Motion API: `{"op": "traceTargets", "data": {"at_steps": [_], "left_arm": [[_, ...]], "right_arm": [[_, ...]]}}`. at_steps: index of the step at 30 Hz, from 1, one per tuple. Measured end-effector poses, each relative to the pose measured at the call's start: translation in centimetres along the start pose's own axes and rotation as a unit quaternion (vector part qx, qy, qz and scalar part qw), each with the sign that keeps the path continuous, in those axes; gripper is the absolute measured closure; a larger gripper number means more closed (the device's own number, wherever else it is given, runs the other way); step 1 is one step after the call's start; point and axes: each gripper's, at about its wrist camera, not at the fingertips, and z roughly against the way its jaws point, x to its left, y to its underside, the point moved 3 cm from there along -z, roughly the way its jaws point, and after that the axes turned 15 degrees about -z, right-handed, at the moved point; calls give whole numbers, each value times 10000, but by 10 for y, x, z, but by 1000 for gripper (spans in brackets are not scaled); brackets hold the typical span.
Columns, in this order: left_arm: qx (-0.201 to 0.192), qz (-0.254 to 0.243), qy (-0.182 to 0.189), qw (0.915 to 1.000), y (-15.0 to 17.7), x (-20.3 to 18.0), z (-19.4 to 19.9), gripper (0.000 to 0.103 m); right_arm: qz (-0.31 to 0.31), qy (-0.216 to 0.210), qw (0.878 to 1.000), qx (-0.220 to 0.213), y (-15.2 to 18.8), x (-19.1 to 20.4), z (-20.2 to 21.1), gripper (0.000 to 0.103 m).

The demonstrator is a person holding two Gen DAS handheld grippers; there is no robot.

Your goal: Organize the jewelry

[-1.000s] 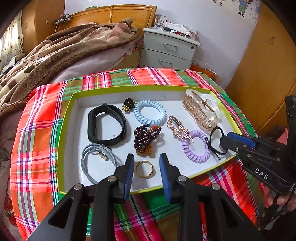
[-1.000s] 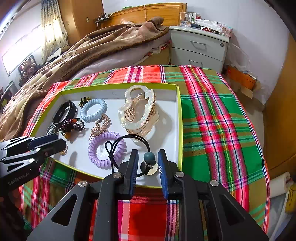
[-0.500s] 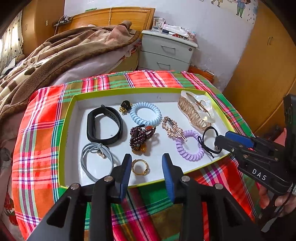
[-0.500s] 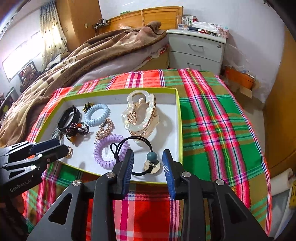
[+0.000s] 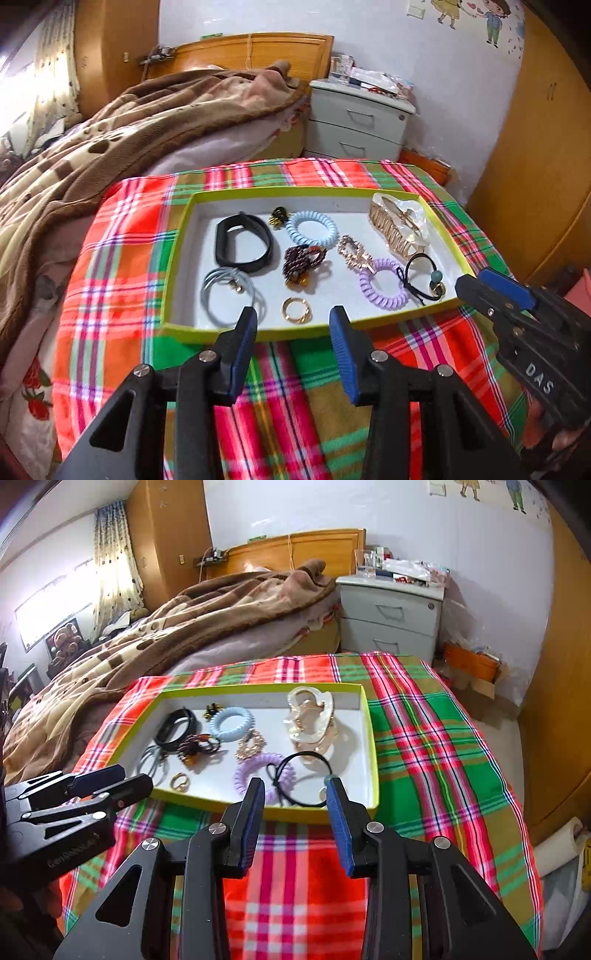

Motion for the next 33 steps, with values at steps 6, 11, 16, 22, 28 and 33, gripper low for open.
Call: {"op": "traceTargets", "data": {"at_steps": [6, 11, 16, 22, 28, 33], "left_arm": [[-79, 16, -355, 9993, 12, -3, 18, 61], [-152, -15, -644, 9978, 23, -6, 33, 61], [-222, 29, -778, 9967, 35, -10, 47, 61], [-240, 126, -884, 9957, 46, -11, 56, 61], [-266, 51, -855, 9960, 50, -17, 60, 61], [-272, 114, -840, 9960, 50, -16, 61, 61]], "right_arm": [[-19, -47, 9999, -113, 11, 8, 14, 67], [-26, -27, 9999, -158, 23, 11, 24, 67], [-56, -41, 9996, -267, 30, 14, 36, 67], [-68, -53, 9993, -355, 37, 18, 46, 67], [-58, -67, 9993, -371, 42, 21, 48, 67], [-58, -62, 9993, -367, 42, 21, 48, 67]]}}
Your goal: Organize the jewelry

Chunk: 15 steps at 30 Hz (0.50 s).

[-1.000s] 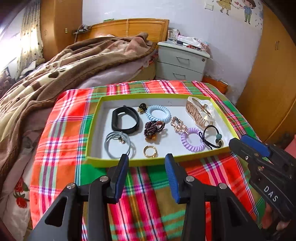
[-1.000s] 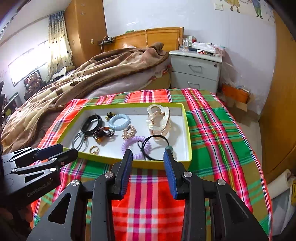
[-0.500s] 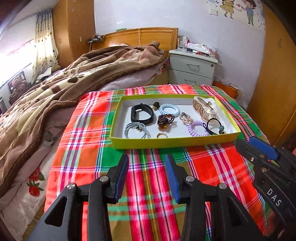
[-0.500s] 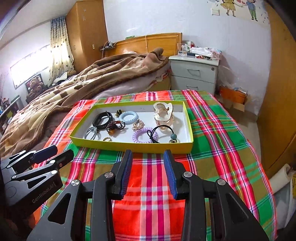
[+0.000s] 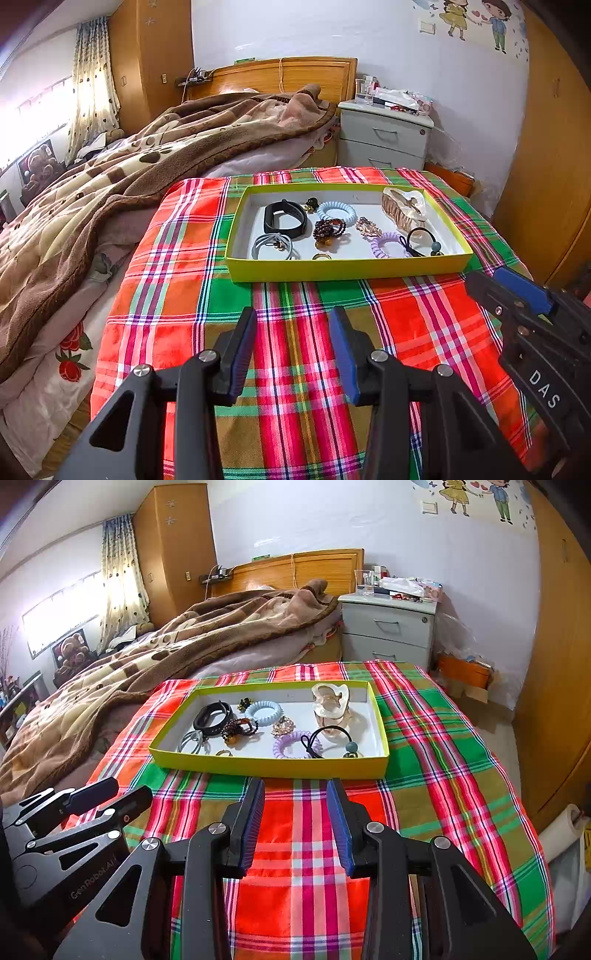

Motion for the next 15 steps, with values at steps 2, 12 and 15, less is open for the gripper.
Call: {"op": "traceTargets", "data": {"at_steps": [2, 12, 15], "left_arm": [[2, 12, 20, 10000, 0, 0, 0, 61], [18, 56, 46, 10000, 2, 2, 0, 61], [23, 67, 57, 10000, 2, 1, 0, 61]], "right_arm": [[0, 3, 10000, 8, 1, 0, 0, 67], [17, 2, 10000, 14, 2, 1, 0, 67], [17, -2, 10000, 12, 2, 1, 0, 67]]}}
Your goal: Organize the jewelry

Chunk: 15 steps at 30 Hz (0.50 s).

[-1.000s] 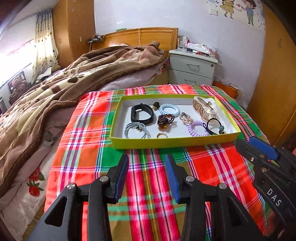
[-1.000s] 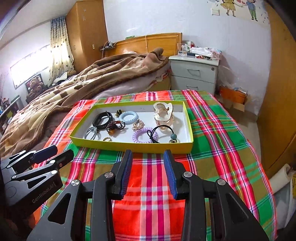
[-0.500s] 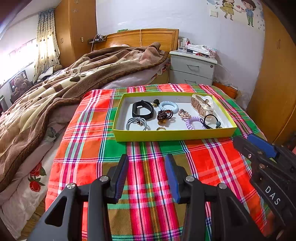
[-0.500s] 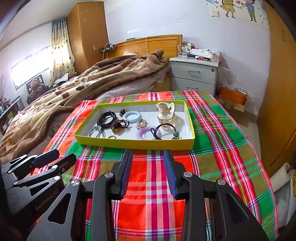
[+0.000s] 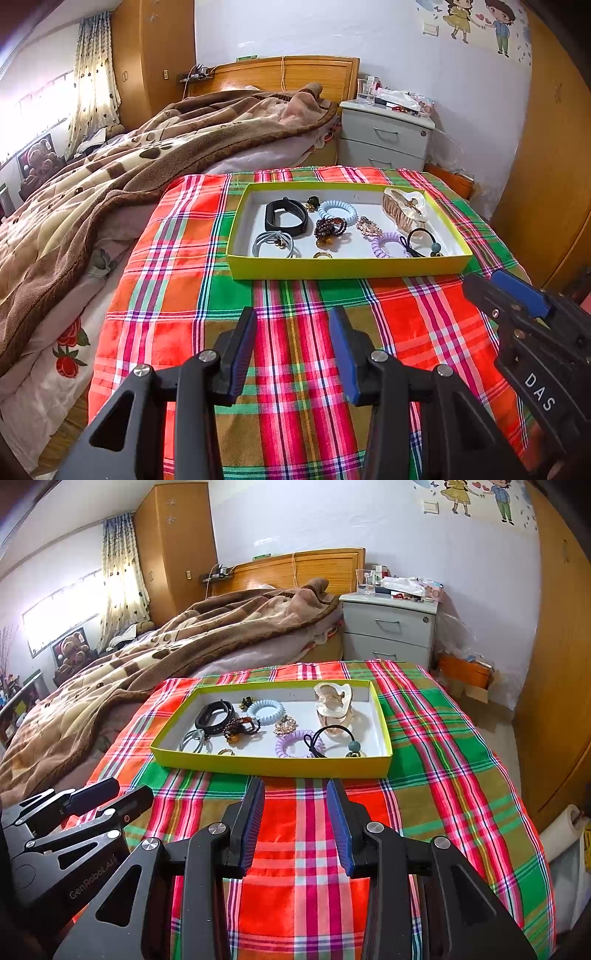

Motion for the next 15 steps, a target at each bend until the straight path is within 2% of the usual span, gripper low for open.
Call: {"op": "traceTargets", "data": {"at_steps": [15], "left_arm": [[5, -26, -25, 10000, 1, -1, 2, 61]], "right_arm": [[-11, 2, 10000, -4, 1, 0, 1, 67]]}}
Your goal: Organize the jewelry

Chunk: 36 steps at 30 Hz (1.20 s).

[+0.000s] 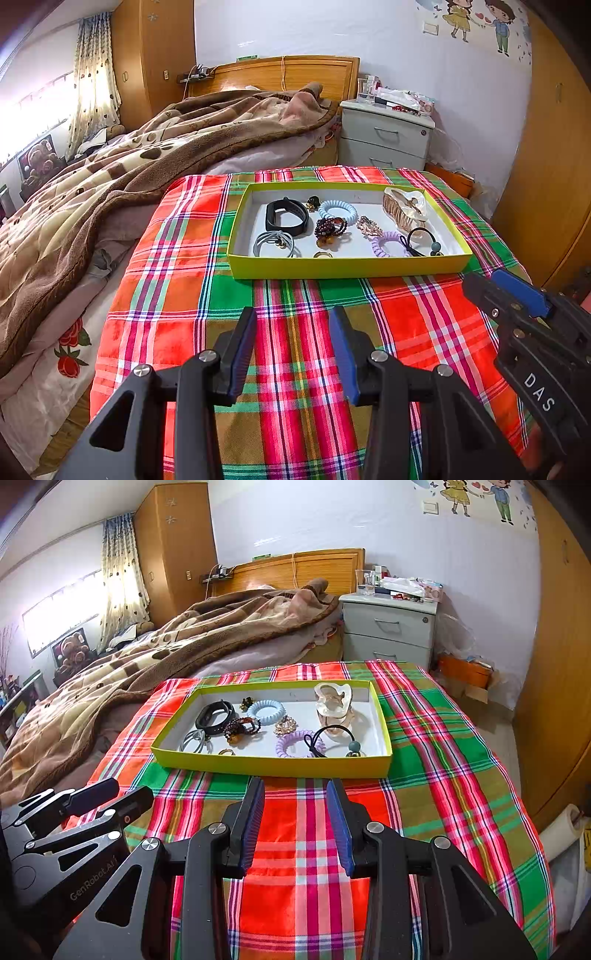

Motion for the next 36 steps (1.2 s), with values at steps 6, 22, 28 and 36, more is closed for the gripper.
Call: {"op": "traceTargets", "data": {"at_steps": [6, 22, 28, 36], "left_arm": [[18, -6, 5, 10000, 0, 0, 0, 61], [33, -17, 32, 10000, 1, 0, -1, 61], [36, 1, 34, 10000, 2, 0, -1, 61], [54, 12, 41, 10000, 2, 1, -3, 61]], "right_arm": [[-9, 7, 10000, 4, 0, 0, 0, 67], [-14, 7, 10000, 5, -1, 0, 0, 67], [-64, 36, 10000, -2, -2, -3, 0, 67], [-86, 51, 9999, 0, -2, -5, 0, 67]]}}
